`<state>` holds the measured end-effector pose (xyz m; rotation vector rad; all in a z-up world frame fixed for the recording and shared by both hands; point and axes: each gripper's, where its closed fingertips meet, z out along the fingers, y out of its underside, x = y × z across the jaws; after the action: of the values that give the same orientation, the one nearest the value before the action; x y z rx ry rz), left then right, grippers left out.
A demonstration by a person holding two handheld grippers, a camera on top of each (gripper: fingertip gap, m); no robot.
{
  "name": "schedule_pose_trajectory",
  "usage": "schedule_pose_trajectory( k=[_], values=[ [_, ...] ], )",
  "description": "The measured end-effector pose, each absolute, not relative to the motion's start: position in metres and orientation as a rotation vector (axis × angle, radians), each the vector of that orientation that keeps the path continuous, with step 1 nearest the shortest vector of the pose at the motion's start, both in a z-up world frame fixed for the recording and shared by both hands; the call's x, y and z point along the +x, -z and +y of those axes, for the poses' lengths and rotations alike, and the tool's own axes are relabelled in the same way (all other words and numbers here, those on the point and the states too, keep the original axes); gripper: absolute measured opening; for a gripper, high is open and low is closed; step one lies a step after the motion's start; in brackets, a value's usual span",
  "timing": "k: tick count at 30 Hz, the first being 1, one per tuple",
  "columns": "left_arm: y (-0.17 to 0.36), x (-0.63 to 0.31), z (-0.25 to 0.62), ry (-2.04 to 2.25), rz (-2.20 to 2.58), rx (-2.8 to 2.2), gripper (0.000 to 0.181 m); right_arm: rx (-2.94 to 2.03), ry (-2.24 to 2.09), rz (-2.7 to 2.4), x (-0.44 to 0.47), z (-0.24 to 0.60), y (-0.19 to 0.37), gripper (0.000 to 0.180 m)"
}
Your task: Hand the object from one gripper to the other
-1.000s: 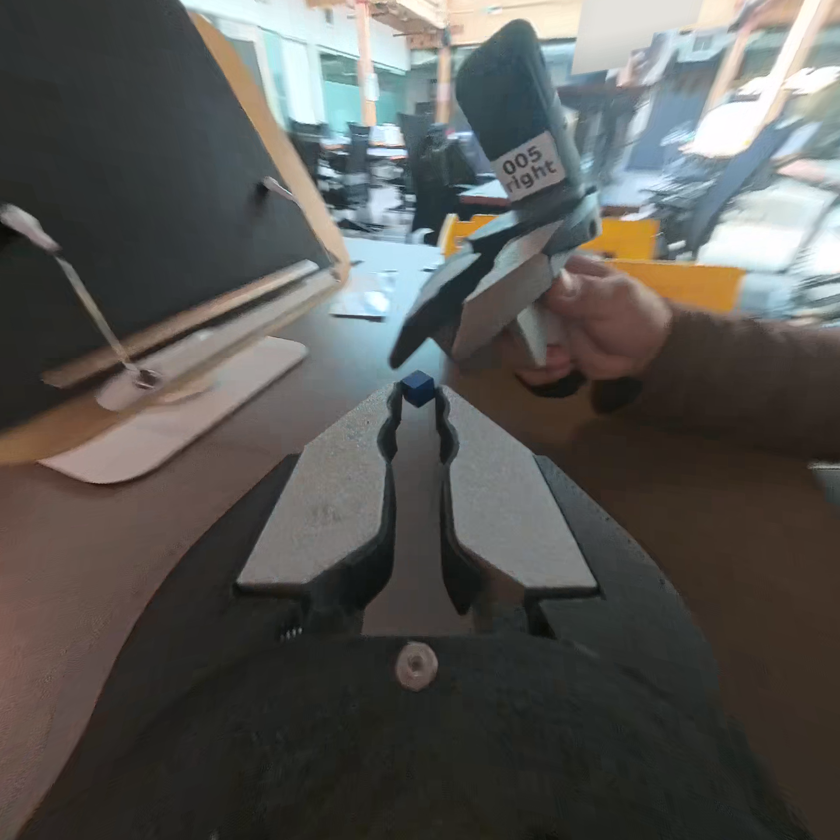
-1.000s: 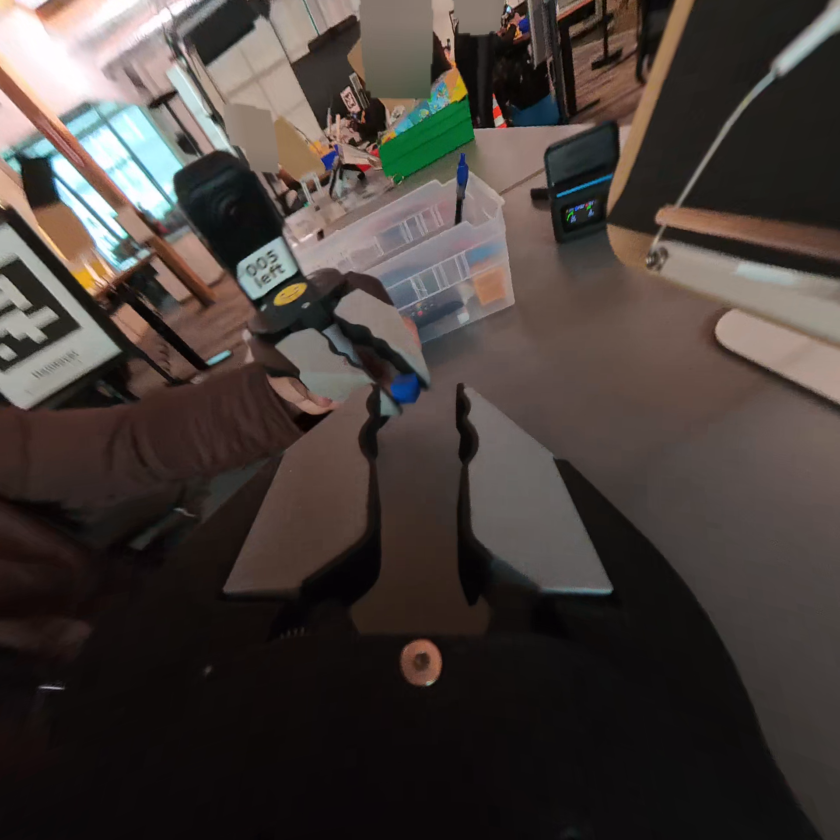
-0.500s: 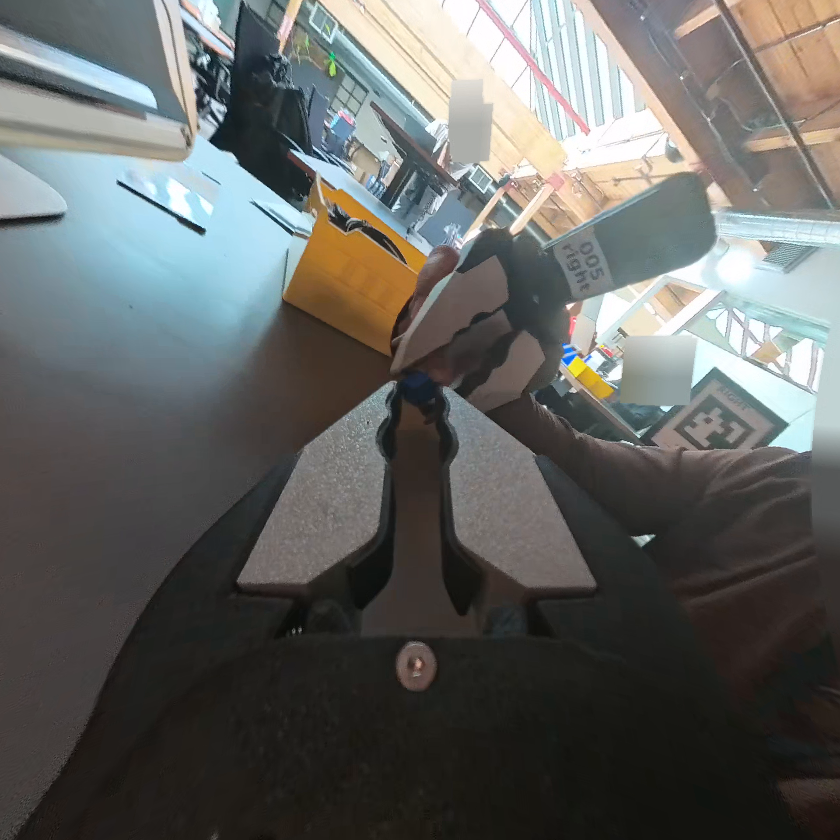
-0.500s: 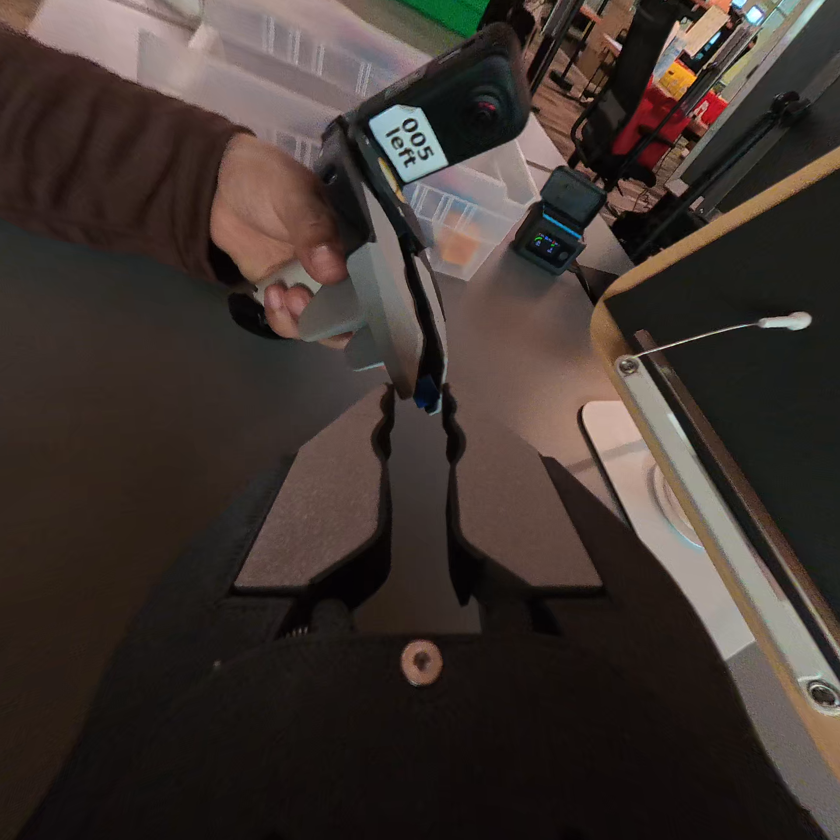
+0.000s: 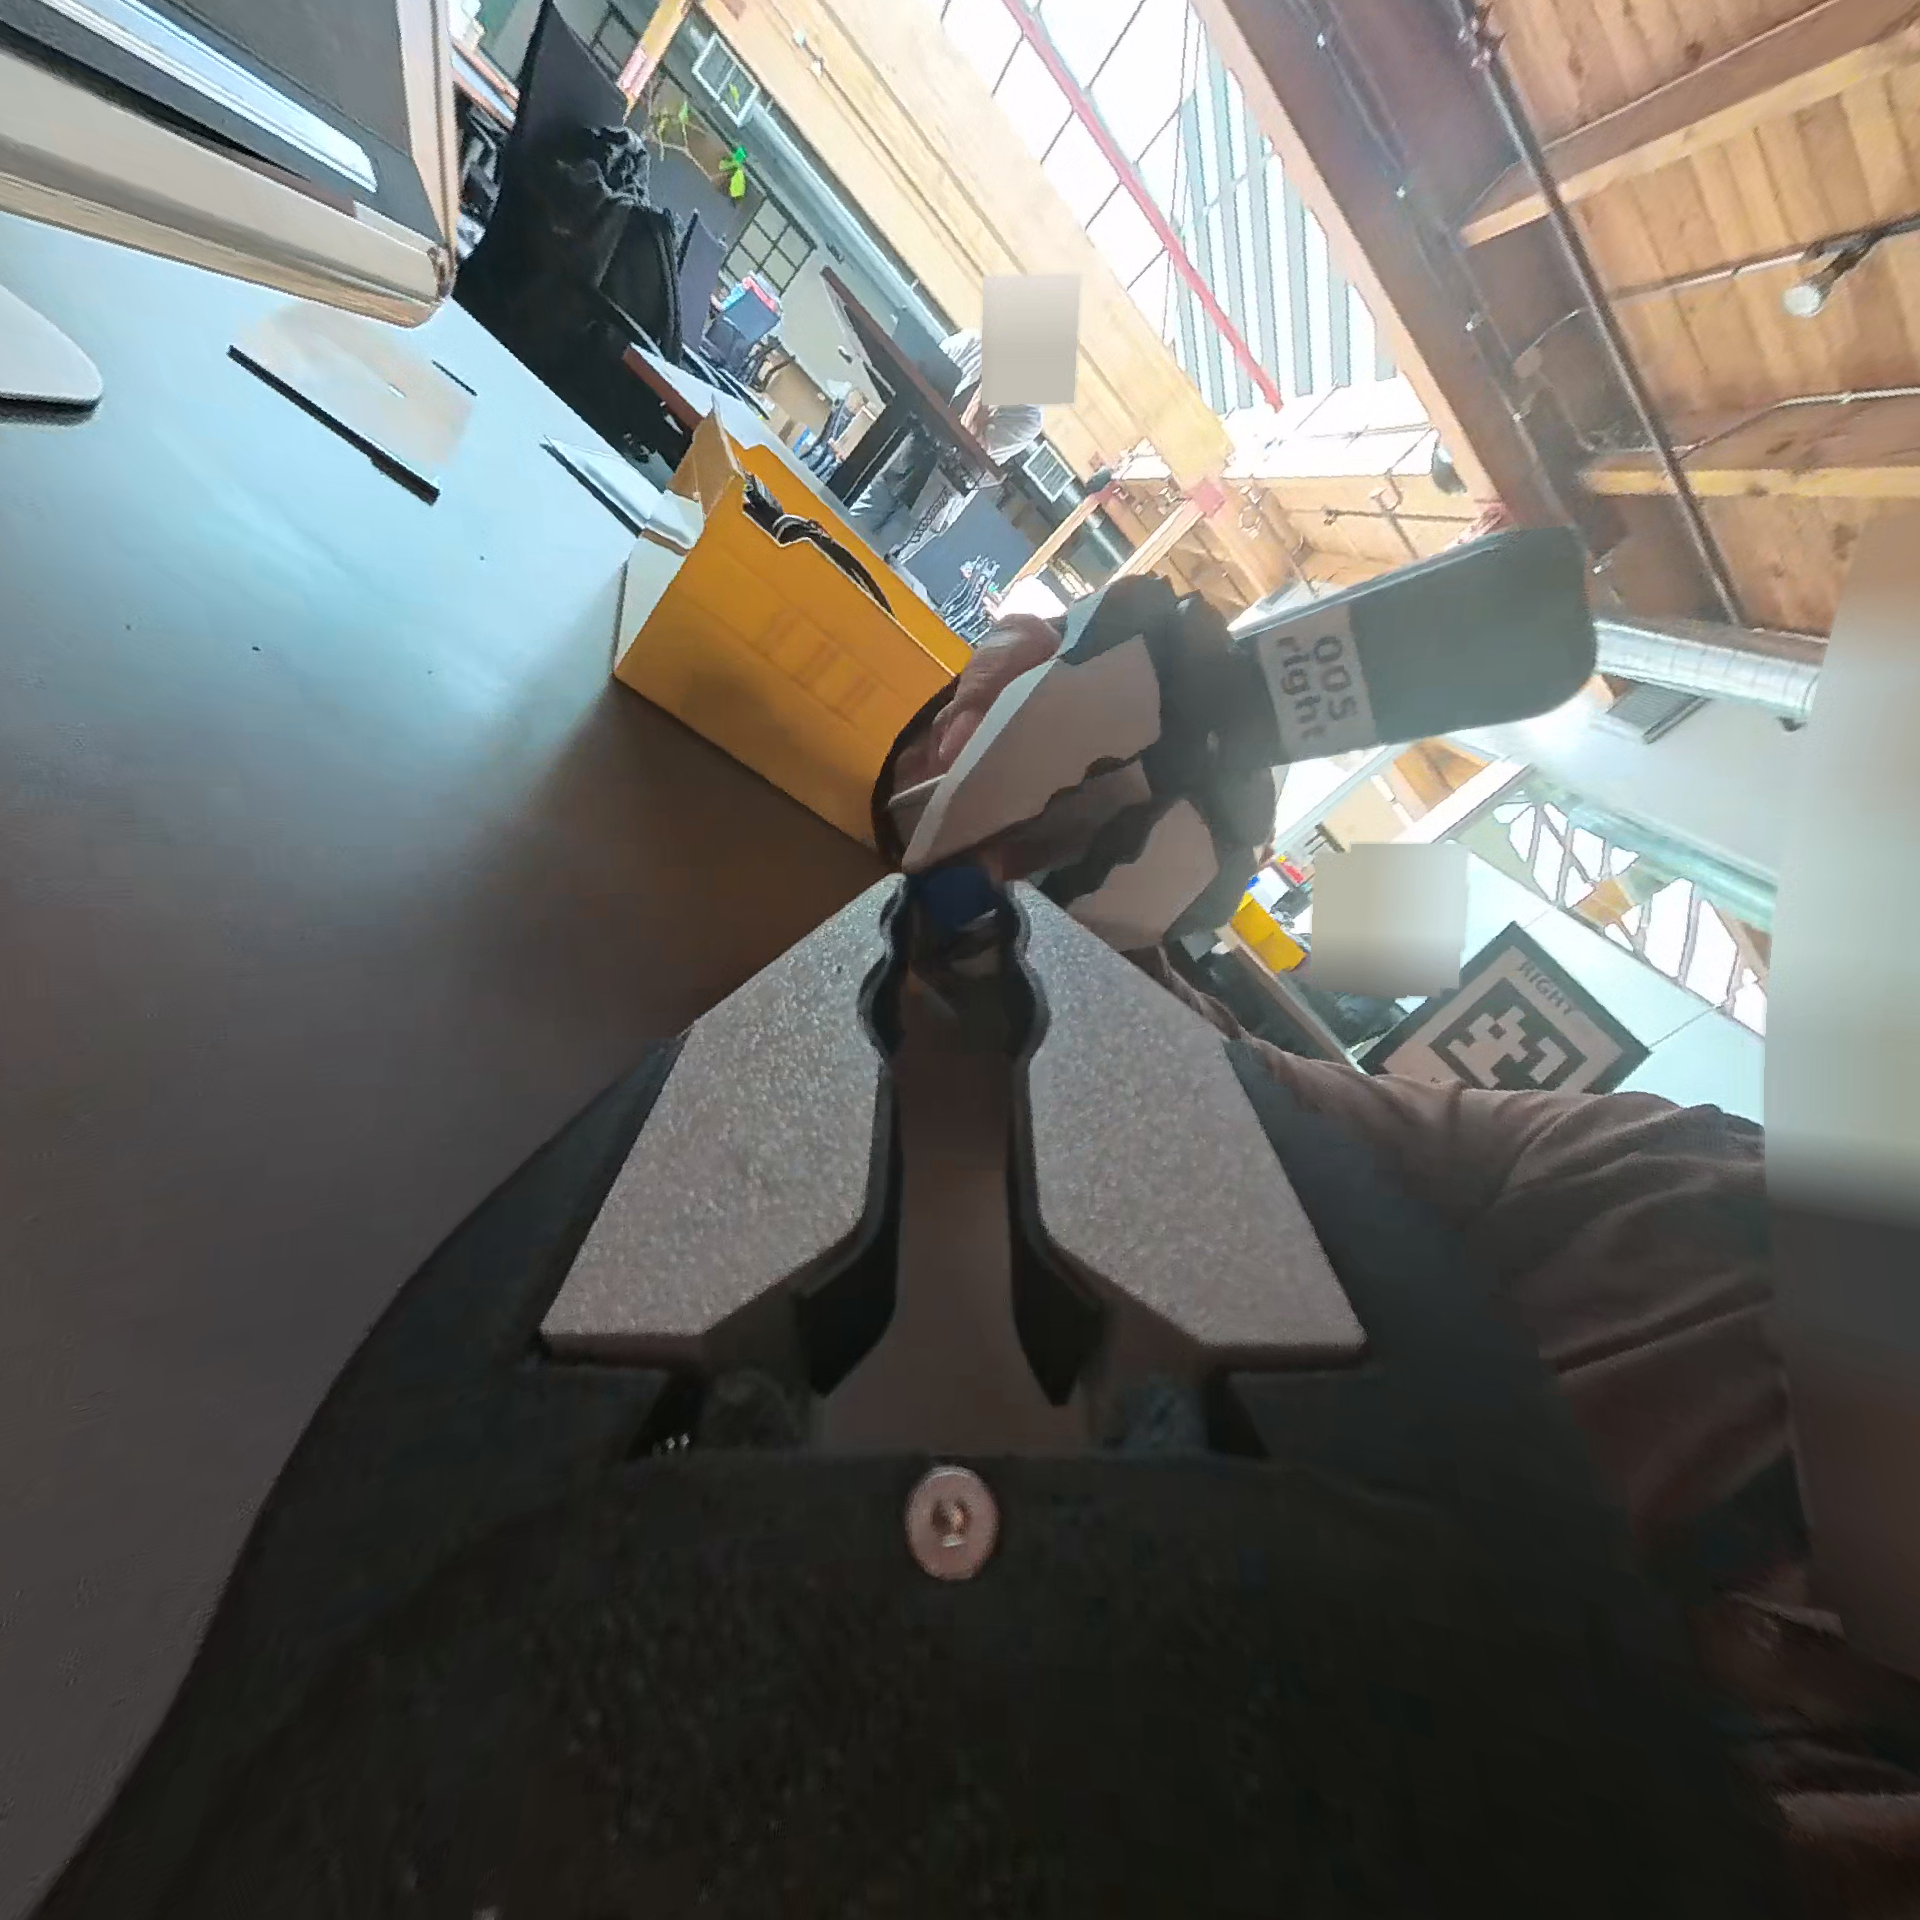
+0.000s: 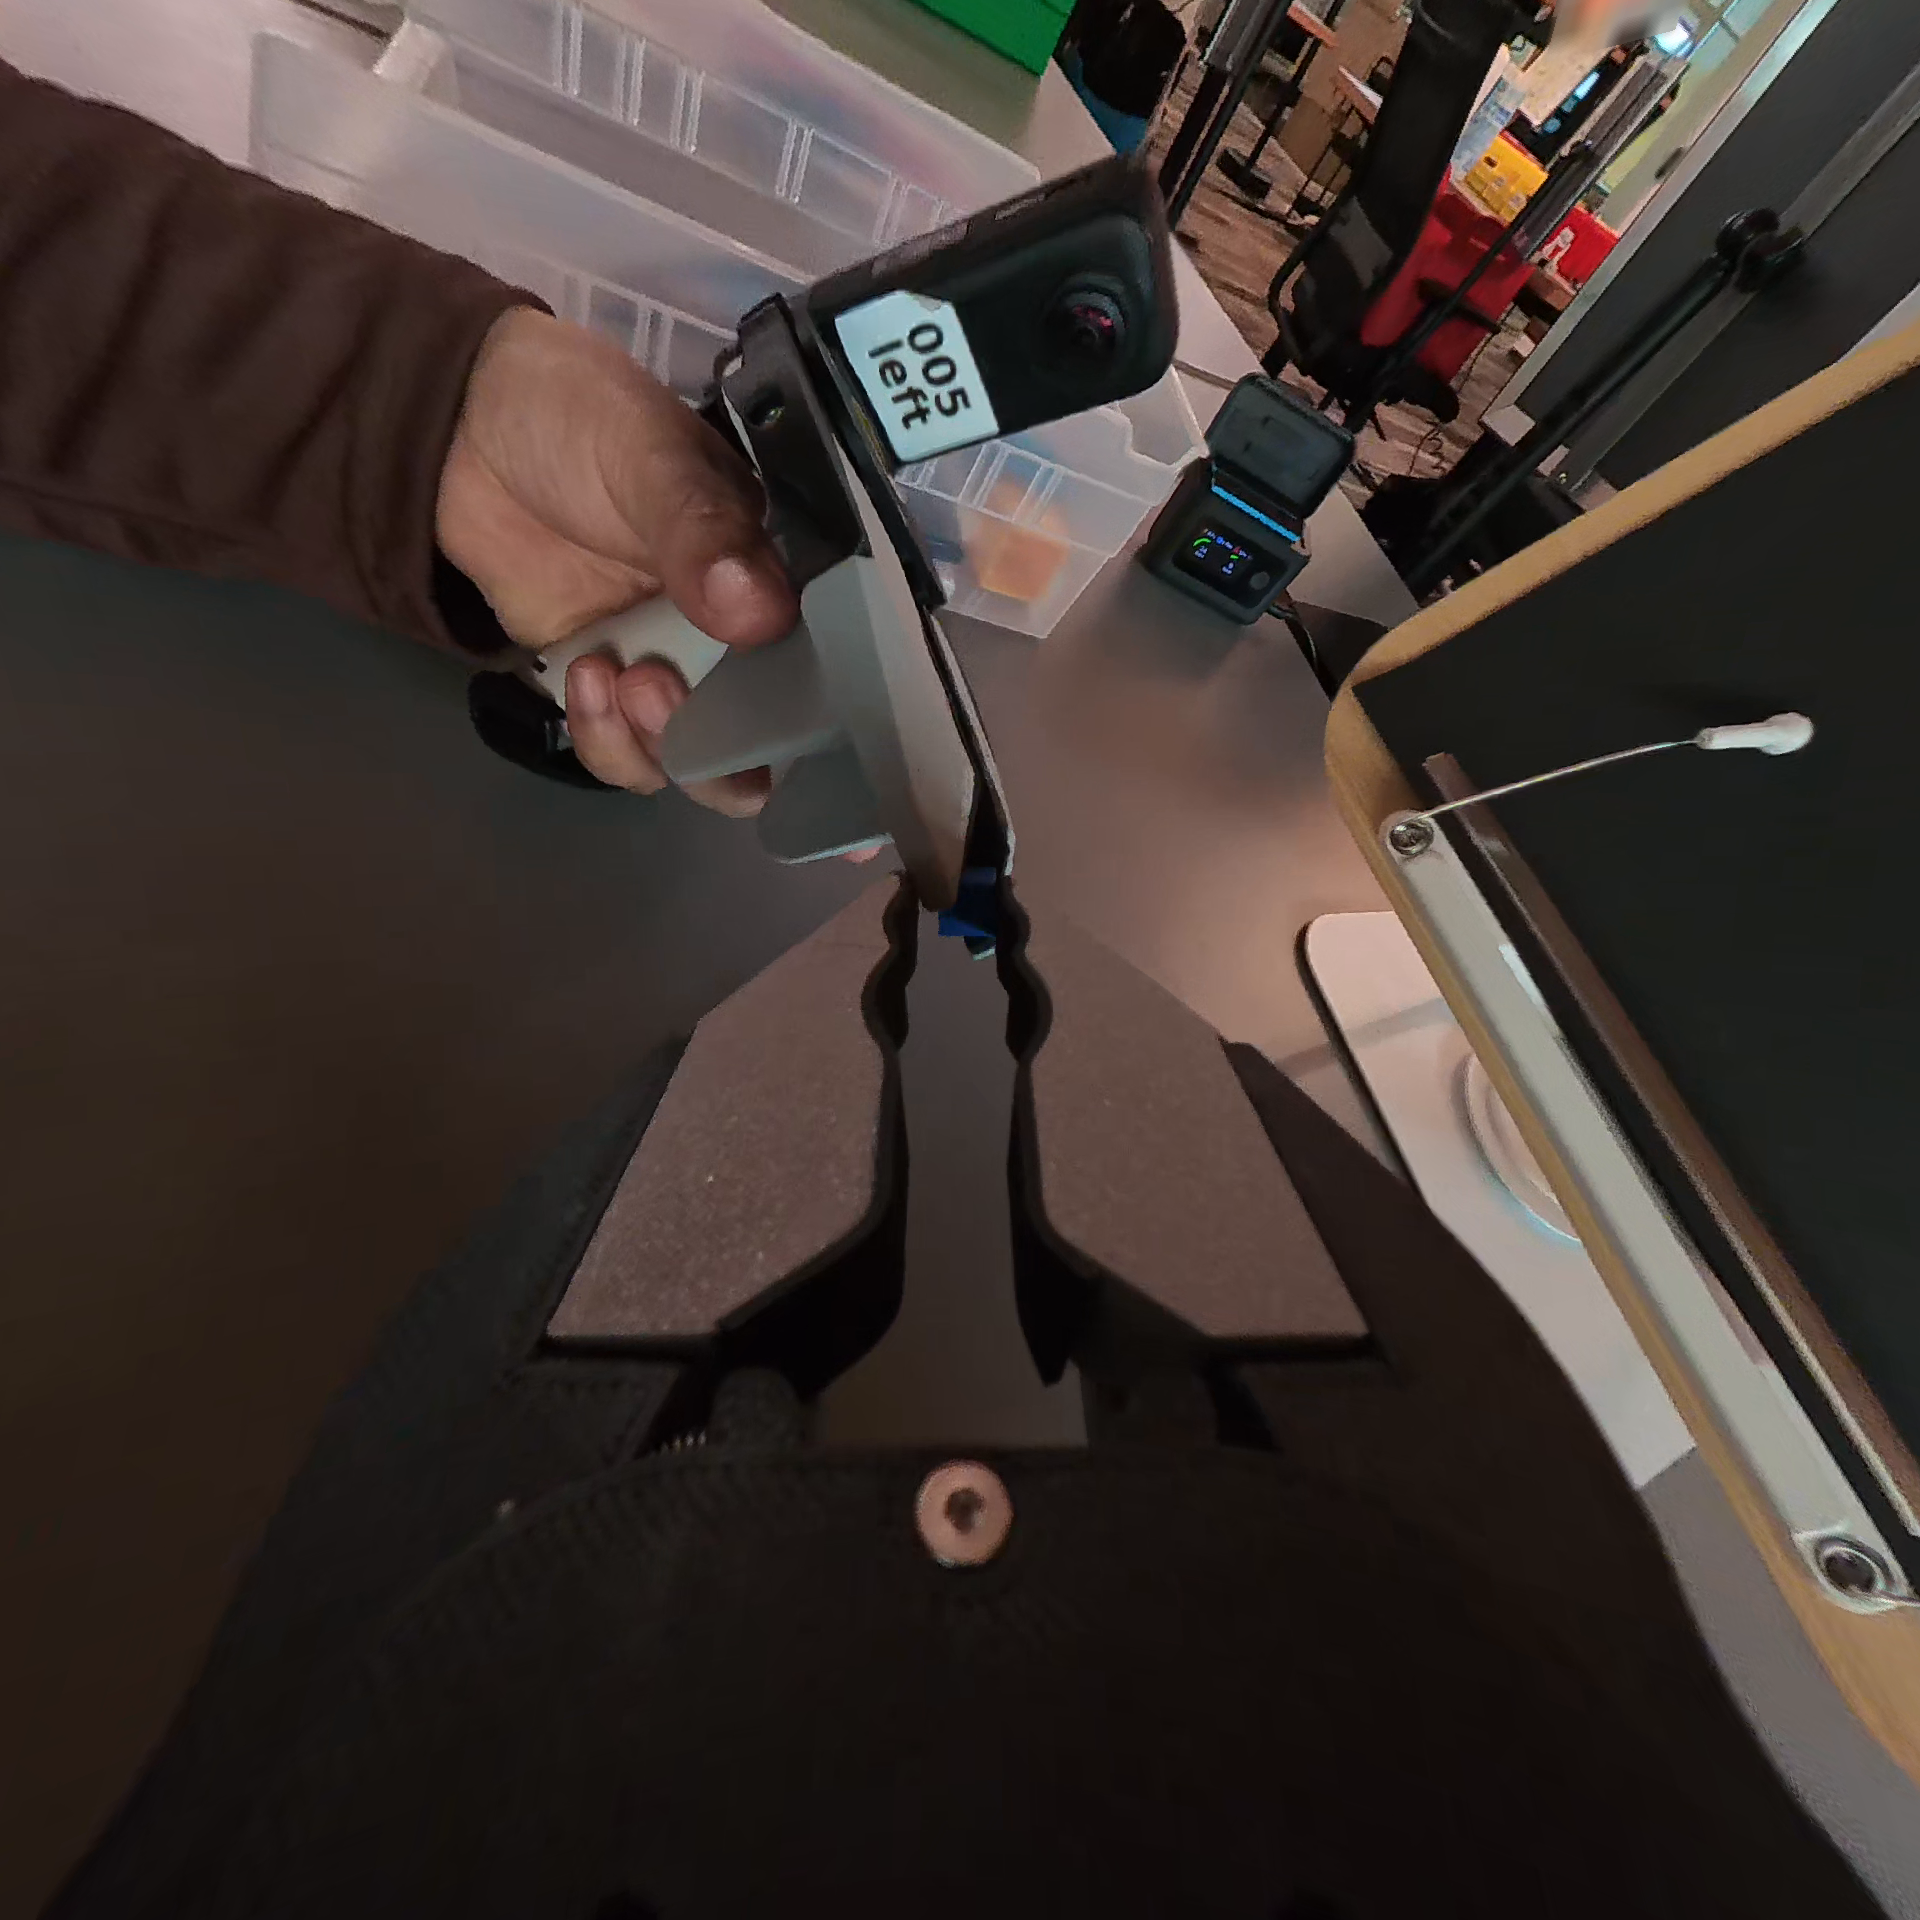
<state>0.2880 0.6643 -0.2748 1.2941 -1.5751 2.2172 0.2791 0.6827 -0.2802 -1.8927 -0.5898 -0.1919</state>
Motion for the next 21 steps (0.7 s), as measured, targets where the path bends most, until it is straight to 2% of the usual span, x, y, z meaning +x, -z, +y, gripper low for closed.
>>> schedule_pose_trajectory(
  k=[12, 17, 21],
  values=[
    [0.232, 0.257, 0.651, -2.268, -1.301, 0.905, 0.01, -1.7, -0.146, -0.543, 0.253, 0.665, 0.235, 0.006],
    [0.23, 0.26, 0.655, -2.334, -1.349, 0.92, 0.007, -1.686, -0.102, -0.451, 0.273, 0.663, 0.225, 0.008],
    [0.249, 0.277, 0.662, -2.36, -1.554, 1.108, 0.007, -1.719, 0.042, -0.377, 0.296, 0.664, 0.224, 0.007]
  ],
)
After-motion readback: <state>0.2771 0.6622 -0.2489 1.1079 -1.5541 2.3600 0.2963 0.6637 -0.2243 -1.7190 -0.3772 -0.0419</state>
